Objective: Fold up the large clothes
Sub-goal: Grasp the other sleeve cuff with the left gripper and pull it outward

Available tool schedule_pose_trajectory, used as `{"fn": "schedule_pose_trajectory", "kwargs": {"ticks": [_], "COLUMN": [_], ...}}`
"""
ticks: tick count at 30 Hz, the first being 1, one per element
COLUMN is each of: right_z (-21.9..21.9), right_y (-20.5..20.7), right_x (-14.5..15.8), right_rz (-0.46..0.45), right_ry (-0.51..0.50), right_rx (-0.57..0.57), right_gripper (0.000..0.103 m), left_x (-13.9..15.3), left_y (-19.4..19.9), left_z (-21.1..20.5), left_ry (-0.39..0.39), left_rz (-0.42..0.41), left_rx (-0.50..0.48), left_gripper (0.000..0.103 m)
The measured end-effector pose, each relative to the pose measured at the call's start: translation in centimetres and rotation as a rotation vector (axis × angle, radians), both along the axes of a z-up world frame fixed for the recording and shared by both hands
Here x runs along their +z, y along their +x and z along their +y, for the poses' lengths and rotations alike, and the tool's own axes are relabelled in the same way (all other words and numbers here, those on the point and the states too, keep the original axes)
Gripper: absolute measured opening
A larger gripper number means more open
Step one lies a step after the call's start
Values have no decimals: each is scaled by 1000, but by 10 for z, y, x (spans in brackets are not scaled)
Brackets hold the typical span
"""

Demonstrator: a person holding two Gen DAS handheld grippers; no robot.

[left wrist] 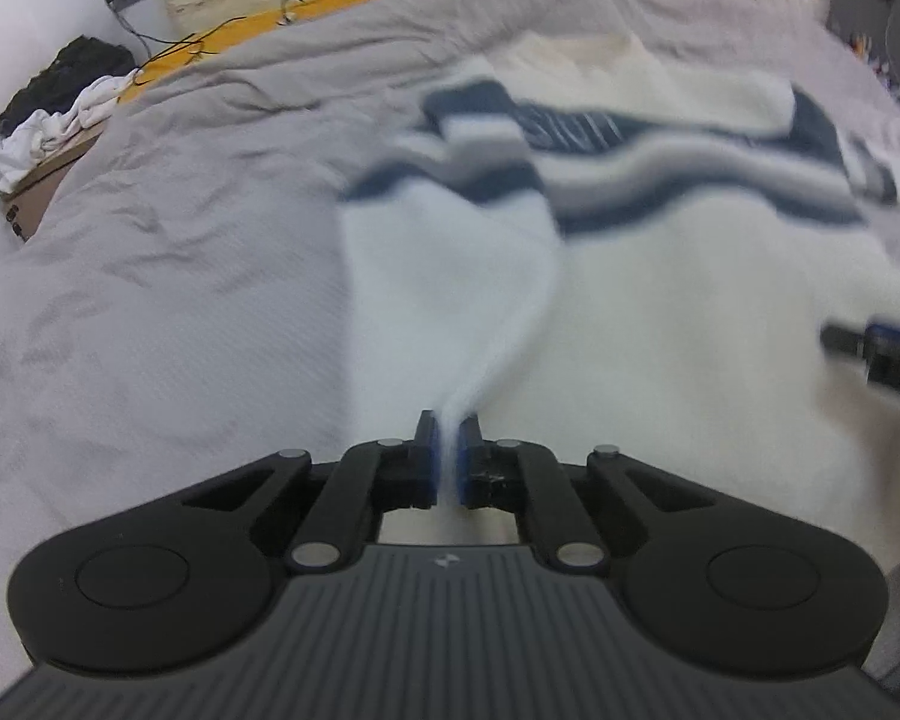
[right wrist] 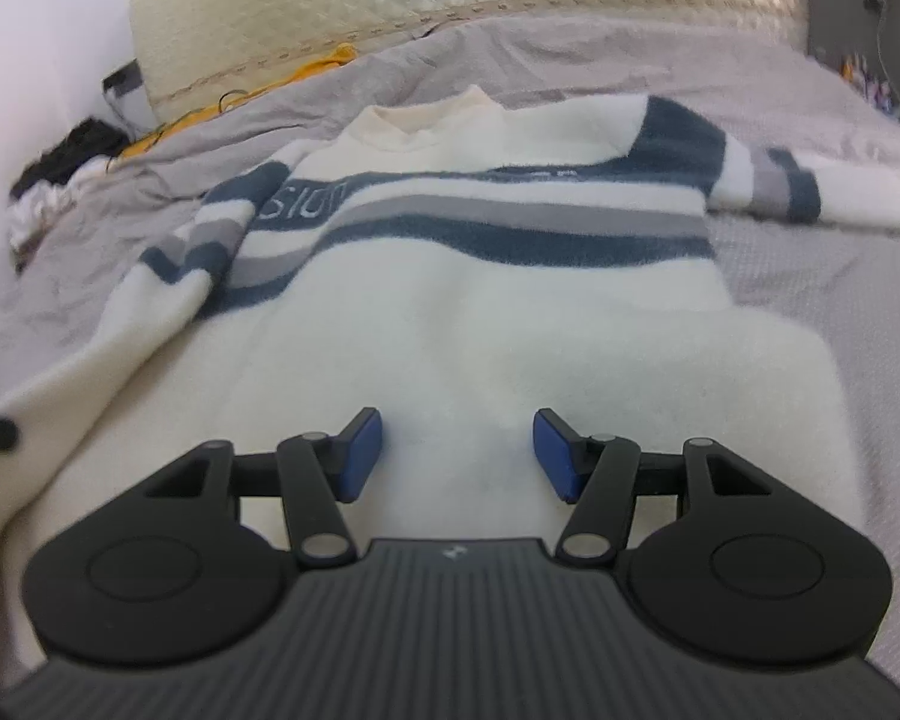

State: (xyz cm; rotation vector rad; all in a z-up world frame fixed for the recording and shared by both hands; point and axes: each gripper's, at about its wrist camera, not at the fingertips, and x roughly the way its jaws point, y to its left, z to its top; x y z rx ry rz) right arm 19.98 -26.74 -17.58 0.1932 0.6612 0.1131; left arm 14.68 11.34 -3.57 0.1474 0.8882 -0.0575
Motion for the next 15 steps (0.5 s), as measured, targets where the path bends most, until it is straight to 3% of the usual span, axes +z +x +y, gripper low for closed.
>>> {"fn": "schedule_pose_trajectory", "kwargs": {"ticks": [3,8,15], "right_z": [11,18,29], "right_y": [4,11,37], "right_x": [5,4,-1], "right_rz": [-44,-91,-102], "right_ry": [-13,-21,-88], "right_rx": [29,45,63], "right_gripper": [59,59,59], "left_x": [43,107,133], "left_y": [33,115,240], "left_z": [48,147,273], "left_ry": [15,14,37], "left_rz": [-20,-91,-145], "left_rx": [33,202,433], "left_gripper": [7,7,7]}}
